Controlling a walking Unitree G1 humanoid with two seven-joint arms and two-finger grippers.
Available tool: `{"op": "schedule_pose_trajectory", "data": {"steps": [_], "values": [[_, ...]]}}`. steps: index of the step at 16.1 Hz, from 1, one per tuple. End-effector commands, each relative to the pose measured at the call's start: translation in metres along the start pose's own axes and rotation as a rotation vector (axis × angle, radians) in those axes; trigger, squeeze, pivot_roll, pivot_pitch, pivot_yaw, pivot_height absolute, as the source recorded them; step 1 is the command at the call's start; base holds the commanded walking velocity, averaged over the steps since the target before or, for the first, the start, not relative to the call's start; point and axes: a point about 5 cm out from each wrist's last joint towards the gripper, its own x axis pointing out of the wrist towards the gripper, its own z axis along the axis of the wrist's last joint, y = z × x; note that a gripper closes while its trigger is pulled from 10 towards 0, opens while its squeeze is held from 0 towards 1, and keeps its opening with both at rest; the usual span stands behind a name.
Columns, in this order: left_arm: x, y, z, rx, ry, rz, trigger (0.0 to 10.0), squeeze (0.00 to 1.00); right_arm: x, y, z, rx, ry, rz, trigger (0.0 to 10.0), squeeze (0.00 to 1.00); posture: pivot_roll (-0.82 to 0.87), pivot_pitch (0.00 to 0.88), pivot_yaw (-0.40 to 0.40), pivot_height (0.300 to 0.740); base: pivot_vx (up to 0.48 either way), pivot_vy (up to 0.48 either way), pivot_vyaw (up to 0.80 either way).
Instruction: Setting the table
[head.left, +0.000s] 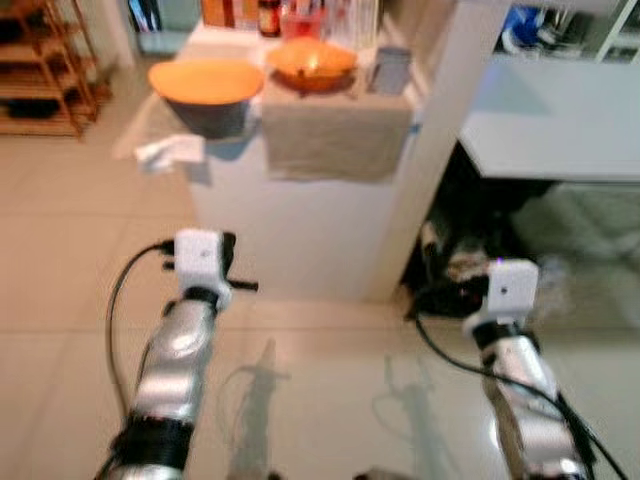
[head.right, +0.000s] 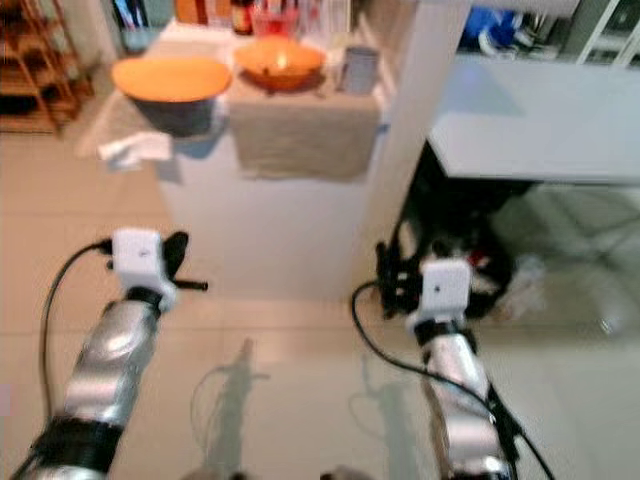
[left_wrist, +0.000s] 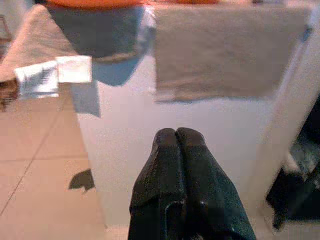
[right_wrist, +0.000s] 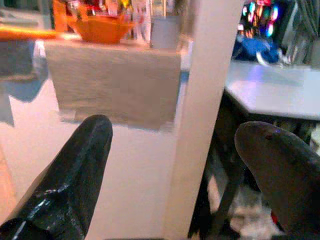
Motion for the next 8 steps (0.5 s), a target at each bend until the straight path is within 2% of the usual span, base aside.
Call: {"op": "schedule_pose_trajectory", "data": {"steps": [1,2,5,8], "values": [[0.002,-0.006,0.002,0.018,-0.007,-0.038,10.0,0.96,0.002,-0.002,0.001,0.006,-0.005,-0.012,10.0,0.00,0.01,0.000,-0.052,0.718,0.000,0.000,0.00],[0.003,-0.011,0.005,-0.049,-0.029,-0.083,10.0,1.00,0.003,-0.003,0.001,0.004,-0.005,-0.018,10.0,0.00,0.01,0.000,-0.051,0.718,0.000,0.000,0.00],[0.002,-0.012,0.005,-0.053,-0.047,-0.054,10.0,1.00,0.004,-0.011,-0.001,-0.022,0.006,-0.028,10.0,0.00,0.00,0.000,-0.044,0.718,0.000,0.000,0.00],[0.003,-0.005,0.007,-0.063,-0.063,-0.025,10.0,1.00,0.001,-0.017,-0.003,0.004,0.012,-0.062,10.0,0.00,0.00,0.000,-0.045,0.718,0.000,0.000,0.00]]}}
